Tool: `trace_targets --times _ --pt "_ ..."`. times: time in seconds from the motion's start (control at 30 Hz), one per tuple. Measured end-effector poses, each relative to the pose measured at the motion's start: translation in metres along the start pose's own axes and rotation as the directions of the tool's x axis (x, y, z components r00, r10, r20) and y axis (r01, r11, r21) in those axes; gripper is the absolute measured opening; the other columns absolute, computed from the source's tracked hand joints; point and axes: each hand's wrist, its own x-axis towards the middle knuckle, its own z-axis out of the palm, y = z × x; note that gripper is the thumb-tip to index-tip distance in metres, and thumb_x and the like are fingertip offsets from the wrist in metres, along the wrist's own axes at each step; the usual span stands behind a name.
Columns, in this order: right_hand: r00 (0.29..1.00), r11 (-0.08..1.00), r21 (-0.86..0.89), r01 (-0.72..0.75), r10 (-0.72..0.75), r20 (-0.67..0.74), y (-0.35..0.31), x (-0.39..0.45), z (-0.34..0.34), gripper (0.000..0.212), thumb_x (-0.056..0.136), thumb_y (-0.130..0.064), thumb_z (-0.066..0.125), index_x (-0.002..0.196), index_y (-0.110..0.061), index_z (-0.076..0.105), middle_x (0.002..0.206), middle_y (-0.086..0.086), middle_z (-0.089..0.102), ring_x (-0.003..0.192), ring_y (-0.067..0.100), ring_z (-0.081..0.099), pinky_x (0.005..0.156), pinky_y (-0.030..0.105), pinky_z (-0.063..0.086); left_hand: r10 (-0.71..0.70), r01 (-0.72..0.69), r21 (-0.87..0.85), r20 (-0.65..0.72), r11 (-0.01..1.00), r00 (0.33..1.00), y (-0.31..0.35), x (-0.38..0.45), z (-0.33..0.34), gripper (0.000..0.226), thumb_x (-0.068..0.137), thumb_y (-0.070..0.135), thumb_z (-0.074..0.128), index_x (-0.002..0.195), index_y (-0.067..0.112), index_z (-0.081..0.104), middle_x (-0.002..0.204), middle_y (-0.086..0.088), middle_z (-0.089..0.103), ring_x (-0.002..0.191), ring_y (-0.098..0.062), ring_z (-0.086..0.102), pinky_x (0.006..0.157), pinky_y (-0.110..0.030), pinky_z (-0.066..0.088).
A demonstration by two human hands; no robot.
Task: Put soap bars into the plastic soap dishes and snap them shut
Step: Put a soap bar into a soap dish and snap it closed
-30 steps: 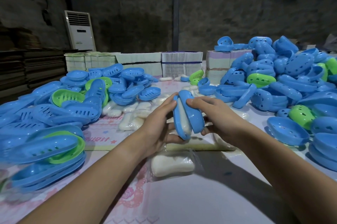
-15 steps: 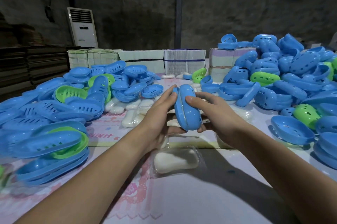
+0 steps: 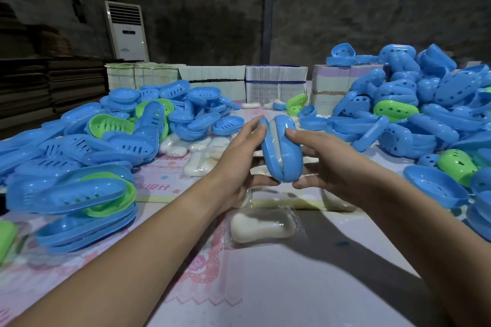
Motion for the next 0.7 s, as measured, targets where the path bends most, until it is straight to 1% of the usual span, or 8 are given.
trace_targets --times 0.1,0.2,0.23,0.33,0.4,0.5,0.7 --pt "1.0 1.0 -0.014 -0.009 0.009 0.017 -0.001 0.0 -0.0006 0.031 0.089 -0.045 0.068 0.109 -0.022 0.073 0.095 0.003 0.076 0.074 0.023 0.072 0.058 0.029 0.057 0.007 -0.007 0.015 0.011 1.0 1.0 -0.0007 -0.0005 0.0005 0.036 0.102 0.044 0.054 0.137 0.036 0.054 0.128 -0.004 0.066 0.089 -0.018 0.075 0.067 -0.043 0.06" --pt "1.0 1.0 -0.012 0.023 -0.023 -0.012 -0.0007 0.0004 0.0018 0.027 0.089 -0.043 0.069 0.107 -0.024 0.072 0.097 0.002 0.076 0.074 0.023 0.073 0.058 0.031 0.058 0.013 -0.013 -0.011 0.001 1.0 1.0 0.0008 -0.0007 0.0004 0.026 0.102 0.043 0.055 0.128 0.041 0.055 0.126 0.0 0.063 0.084 -0.014 0.076 0.062 -0.04 0.06" --pt "0.999 0.999 -0.012 0.036 -0.036 -0.037 -0.0006 0.0006 0.0032 0.028 0.088 -0.043 0.069 0.11 -0.025 0.07 0.101 0.002 0.074 0.072 0.022 0.073 0.056 0.031 0.058 0.017 -0.017 -0.021 -0.001 1.0 1.0 0.0016 -0.0009 0.0003 0.022 0.102 0.042 0.055 0.125 0.042 0.055 0.125 0.002 0.062 0.082 -0.013 0.076 0.061 -0.04 0.06" --pt "0.994 0.998 -0.039 0.052 -0.056 -0.098 0.0001 0.0026 0.0058 0.05 0.087 -0.043 0.071 0.13 -0.021 0.058 0.117 0.004 0.067 0.071 0.019 0.072 0.054 0.03 0.055 0.031 -0.03 -0.029 0.017 0.999 0.999 0.0021 -0.0009 0.0003 0.018 0.102 0.04 0.056 0.12 0.043 0.056 0.122 0.003 0.062 0.082 -0.012 0.076 0.06 -0.04 0.06" --pt "0.992 0.995 -0.073 0.07 -0.077 -0.104 0.0004 0.0022 0.0064 0.054 0.086 -0.043 0.071 0.133 -0.019 0.057 0.117 0.007 0.067 0.072 0.019 0.072 0.053 0.03 0.054 0.034 -0.033 -0.02 0.031 0.999 0.999 0.0019 -0.0012 0.0009 0.023 0.102 0.04 0.057 0.125 0.041 0.057 0.123 0.0 0.063 0.084 -0.014 0.076 0.061 -0.04 0.06" --pt "0.988 0.989 -0.096 0.111 -0.121 -0.1 -0.0003 0.0011 0.0064 0.05 0.087 -0.042 0.07 0.131 -0.02 0.059 0.113 0.01 0.07 0.074 0.022 0.072 0.051 0.03 0.053 0.039 -0.039 -0.015 0.05 0.999 0.998 0.0029 -0.0016 0.0007 0.035 0.101 0.04 0.057 0.136 0.036 0.056 0.125 -0.001 0.065 0.087 -0.017 0.076 0.063 -0.041 0.06" --pt "0.975 0.978 -0.103 0.183 -0.194 -0.112 -0.0004 -0.0004 0.0059 0.046 0.088 -0.038 0.07 0.13 -0.022 0.059 0.102 0.013 0.072 0.077 0.022 0.073 0.048 0.03 0.053 0.074 -0.074 0.002 0.083 0.997 0.994 0.0041 -0.0031 0.001 0.041 0.102 0.039 0.056 0.143 0.038 0.053 0.127 0.001 0.068 0.092 -0.017 0.076 0.064 -0.041 0.061"
